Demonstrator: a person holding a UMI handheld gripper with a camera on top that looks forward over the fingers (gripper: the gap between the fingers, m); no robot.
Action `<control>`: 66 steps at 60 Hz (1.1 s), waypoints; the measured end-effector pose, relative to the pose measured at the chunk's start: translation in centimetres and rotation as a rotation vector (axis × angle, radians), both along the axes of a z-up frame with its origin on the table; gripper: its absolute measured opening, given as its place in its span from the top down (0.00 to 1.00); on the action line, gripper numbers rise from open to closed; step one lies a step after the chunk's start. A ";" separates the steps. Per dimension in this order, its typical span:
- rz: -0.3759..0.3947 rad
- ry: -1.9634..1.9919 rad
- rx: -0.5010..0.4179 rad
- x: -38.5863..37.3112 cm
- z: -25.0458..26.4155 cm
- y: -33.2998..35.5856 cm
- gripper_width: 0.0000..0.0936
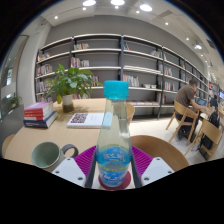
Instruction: Pour water
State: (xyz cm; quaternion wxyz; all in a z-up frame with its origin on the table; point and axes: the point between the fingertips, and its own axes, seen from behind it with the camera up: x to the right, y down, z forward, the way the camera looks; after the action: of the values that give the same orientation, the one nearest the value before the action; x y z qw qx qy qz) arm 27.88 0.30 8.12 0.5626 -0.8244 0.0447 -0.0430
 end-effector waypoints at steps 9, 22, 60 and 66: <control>-0.030 -0.044 -0.123 0.8 -2.8 -2.1 0.16; -0.030 -0.039 -0.278 -3.1 -5.5 -10.8 0.14; 0.112 0.052 -0.124 -24.7 11.0 -22.9 0.13; 0.133 0.040 -0.101 -26.2 12.8 -23.7 0.13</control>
State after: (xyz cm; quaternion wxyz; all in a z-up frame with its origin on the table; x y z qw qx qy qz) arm 1.70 -23.40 20.87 0.5210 -0.8535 -0.0011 0.0089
